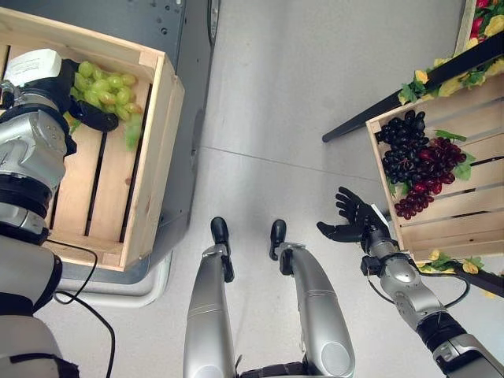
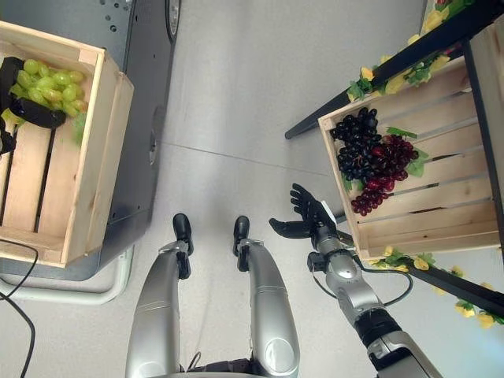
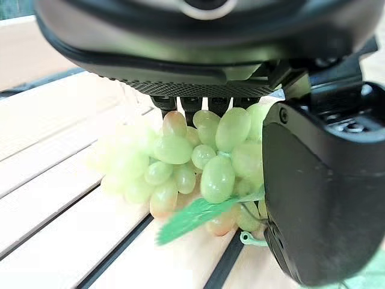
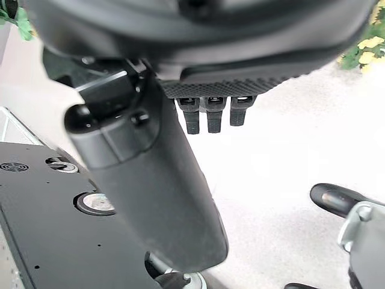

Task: Pick up the fruits from the basket on one side to the basket on the other side

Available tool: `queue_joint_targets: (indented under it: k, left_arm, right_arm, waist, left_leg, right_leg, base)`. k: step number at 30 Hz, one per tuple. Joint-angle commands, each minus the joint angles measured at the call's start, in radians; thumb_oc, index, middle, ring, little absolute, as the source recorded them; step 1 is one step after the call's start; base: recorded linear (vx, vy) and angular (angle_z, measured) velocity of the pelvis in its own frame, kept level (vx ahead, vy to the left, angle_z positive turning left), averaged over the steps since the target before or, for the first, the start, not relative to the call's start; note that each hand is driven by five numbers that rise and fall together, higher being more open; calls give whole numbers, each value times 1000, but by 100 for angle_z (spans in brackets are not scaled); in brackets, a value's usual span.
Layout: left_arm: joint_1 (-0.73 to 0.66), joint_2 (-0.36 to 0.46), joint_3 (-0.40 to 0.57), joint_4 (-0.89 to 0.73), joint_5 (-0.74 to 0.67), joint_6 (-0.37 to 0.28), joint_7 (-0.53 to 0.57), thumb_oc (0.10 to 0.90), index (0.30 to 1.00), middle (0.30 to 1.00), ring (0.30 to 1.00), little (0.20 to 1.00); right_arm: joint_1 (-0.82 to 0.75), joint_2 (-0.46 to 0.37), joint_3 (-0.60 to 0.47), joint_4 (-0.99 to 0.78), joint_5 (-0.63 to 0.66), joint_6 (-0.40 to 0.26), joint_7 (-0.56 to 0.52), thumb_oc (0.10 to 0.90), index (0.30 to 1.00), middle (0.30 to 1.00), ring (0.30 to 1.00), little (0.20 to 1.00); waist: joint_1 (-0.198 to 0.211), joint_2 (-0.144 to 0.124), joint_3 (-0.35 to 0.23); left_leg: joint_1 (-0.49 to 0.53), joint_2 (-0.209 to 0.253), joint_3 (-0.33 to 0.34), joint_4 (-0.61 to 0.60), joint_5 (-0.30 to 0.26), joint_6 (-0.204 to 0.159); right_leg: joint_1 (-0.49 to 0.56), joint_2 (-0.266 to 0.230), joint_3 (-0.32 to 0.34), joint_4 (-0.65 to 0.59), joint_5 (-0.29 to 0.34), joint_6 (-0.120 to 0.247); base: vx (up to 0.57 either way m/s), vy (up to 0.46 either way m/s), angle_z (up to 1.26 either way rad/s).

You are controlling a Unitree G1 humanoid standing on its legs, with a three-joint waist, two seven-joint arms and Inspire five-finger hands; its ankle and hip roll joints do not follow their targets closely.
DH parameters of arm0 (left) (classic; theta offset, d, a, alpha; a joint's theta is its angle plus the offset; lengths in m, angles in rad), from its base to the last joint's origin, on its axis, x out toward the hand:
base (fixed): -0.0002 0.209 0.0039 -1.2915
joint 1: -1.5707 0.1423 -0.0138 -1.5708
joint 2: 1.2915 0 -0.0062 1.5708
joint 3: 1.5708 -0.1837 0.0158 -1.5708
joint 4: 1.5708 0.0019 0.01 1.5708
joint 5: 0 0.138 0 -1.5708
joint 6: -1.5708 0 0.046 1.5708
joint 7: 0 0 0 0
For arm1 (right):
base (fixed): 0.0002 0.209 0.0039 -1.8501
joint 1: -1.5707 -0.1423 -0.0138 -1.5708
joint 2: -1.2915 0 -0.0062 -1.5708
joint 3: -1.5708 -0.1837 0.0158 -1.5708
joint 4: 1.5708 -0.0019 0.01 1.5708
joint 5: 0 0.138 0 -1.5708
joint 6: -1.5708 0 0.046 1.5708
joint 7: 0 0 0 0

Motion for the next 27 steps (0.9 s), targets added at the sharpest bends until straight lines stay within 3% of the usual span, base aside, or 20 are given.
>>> queue_joint_targets:
  k: [1, 7, 12, 15, 19, 27]
  left_arm:
    - [67, -35, -19, -27, -24, -90, -84, 400, 300, 300, 300, 300]
    - [93, -12, -13, -71, 30, -137, -40, 400, 300, 300, 300, 300]
    - [125, 0, -15, -84, 149, -131, -53, 400, 300, 300, 300, 300]
    - [145, 1, -11, -100, 149, -111, -33, 400, 300, 300, 300, 300]
    - [209, 1, 64, -95, 96, -75, 86, 400, 300, 300, 300, 300]
    - [348, 8, 229, -78, 66, -49, 272, 400, 300, 300, 300, 300]
  right_arm:
    - [32, -67, -105, -61, 24, -66, 9, 800, 900, 900, 900, 900]
    - [59, -63, -123, -59, 34, -78, 10, 800, 900, 900, 900, 900]
    - [71, -58, -135, -64, 40, -76, -3, 800, 900, 900, 900, 900]
    - [70, -57, -140, -58, 59, -66, -5, 800, 900, 900, 900, 900]
    - [76, -36, -147, -59, 53, -61, -4, 800, 900, 900, 900, 900]
    - [117, 7, -167, -92, 70, -54, 8, 800, 900, 900, 900, 900]
  waist:
    - [11, 61, -9]
    - [21, 78, -9]
    - [25, 90, -9]
    - [28, 96, -9]
    - [33, 111, -9]
    - [34, 111, -10]
  left_leg:
    - [96, -16, 57, -12, -99, 22]
    - [143, -21, 54, -19, -103, 22]
    - [184, -26, 52, -26, -104, 22]
    - [208, -30, 49, -37, -100, 20]
    - [266, -39, 53, -71, -74, 24]
    - [425, -50, 21, -121, -67, 15]
  right_leg:
    - [65, 29, -6, -86, 66, -1]
    - [106, 23, -9, -80, 55, -1]
    - [142, 17, -12, -78, 46, -4]
    - [163, 16, -13, -83, 44, -4]
    - [210, 14, -12, -100, 51, -14]
    - [370, 26, -10, -133, 27, -22]
  base:
    - [0, 0, 0]
    - [10, -29, -4]
    - [0, -41, -1]
    - [-16, -24, 0]
    - [-31, -38, 1]
    - [-4, -58, -1]
